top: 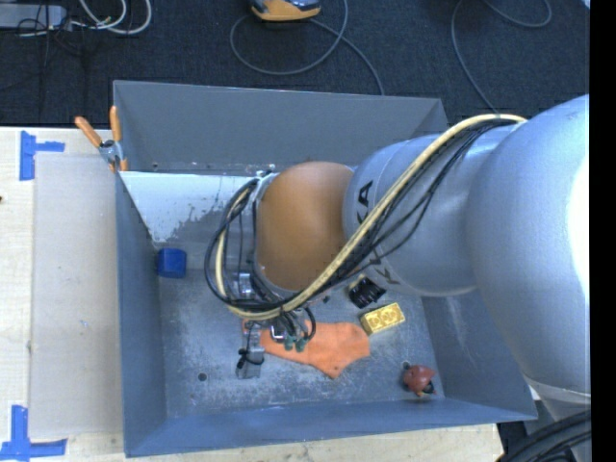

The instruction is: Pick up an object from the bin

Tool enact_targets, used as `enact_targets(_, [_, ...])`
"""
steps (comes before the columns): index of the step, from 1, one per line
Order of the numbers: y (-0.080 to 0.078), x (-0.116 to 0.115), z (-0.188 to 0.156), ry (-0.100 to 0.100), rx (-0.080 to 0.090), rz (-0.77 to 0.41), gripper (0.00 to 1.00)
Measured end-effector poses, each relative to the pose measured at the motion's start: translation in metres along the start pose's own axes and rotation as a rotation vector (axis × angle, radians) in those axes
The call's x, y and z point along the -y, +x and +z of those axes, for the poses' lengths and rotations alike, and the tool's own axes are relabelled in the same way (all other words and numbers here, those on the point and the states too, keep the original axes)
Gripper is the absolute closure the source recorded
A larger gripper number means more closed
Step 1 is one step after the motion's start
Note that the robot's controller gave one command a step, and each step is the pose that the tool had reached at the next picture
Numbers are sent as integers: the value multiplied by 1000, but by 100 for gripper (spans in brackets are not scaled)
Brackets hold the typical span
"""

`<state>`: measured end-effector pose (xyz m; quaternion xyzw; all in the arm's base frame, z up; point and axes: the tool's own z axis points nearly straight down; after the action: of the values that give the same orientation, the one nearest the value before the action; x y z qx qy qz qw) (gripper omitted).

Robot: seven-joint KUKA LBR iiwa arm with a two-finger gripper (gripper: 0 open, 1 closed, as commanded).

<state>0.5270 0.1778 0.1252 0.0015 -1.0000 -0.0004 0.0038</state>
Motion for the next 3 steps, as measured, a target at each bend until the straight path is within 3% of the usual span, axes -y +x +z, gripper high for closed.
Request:
enact_targets(1, [7,21,-7,3,1,58,0])
enact_targets(2, [9,41,6,1,2,-75,0])
enact_targets(3, [-1,71,36,2,1,172,0])
